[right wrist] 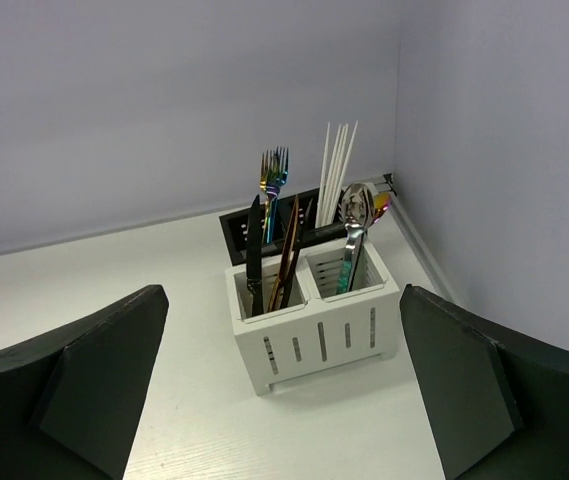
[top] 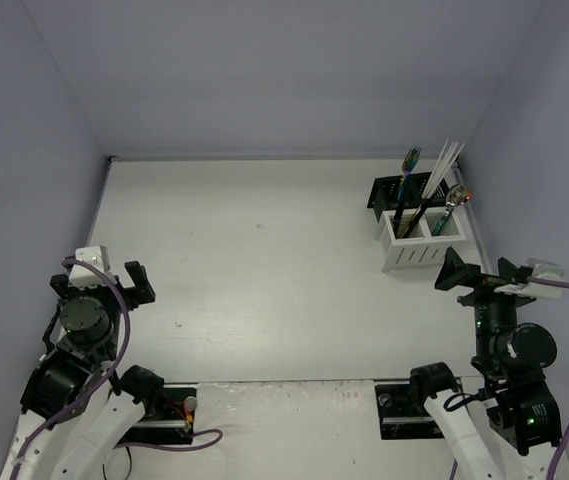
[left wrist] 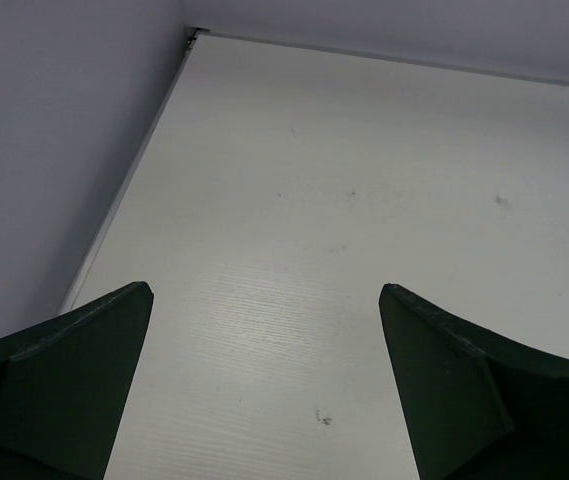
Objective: Sort the eating utensils into containers
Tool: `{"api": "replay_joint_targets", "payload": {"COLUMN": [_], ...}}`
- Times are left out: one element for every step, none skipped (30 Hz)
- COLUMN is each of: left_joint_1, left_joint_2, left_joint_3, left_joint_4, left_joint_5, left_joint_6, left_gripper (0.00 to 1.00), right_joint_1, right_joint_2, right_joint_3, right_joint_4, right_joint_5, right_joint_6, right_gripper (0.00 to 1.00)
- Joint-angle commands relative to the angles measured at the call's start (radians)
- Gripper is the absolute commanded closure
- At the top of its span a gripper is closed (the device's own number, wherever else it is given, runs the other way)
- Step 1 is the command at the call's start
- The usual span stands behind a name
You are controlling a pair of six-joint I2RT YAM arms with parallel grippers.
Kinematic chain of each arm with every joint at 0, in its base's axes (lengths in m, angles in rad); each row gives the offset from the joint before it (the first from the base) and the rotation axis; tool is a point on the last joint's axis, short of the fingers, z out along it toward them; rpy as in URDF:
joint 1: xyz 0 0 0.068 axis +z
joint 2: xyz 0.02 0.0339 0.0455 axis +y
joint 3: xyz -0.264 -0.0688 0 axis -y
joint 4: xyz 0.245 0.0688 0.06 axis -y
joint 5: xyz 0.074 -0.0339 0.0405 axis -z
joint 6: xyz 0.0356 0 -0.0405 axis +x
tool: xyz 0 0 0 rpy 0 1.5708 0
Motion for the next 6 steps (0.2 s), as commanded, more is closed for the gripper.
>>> {"api": "replay_joint_targets", "payload": {"left_joint_1": [0.007,0.007,0.007,0.007,0.007,0.007], "left_joint_2": [0.035,0.038,0.042,0.044,0.048,0.052], "left_joint_3": [0.000,-0.001,-0.002,-0.002,-0.002,-0.002], "left_joint_4": [0.061,0.061,0.061,0.061,0.061,0.062], "left_joint_5": [-0.015,-0.010,-0.007,-0.006,-0.005,-0.006], "left_joint_6": [-0.006,-0.003,-0.001,0.002,0.004,0.007], "left_gripper": [0.04,0.04,0.04,0.04,0.04,0.04], "right_joint_1": [0.012,0.012,0.012,0.011,0.011,0.012], "right_joint_2": [-0.001,-0.002,-0.002,0.001,0.004,0.008], "right_joint_3": [-0.010,-0.011,-0.011,-0.010,-0.008,-0.005], "right_joint_4": [0.062,0.062,0.062,0.062,0.062,0.062], "right_joint_5": [0.020,0.020,0.020,0.013,0.007,0.002], "right_joint_6": [-0.002,0.000,0.002,0.001,0.001,0.001], "right_gripper": [0.00,0.00,0.00,0.00,0.00,0.00]}}
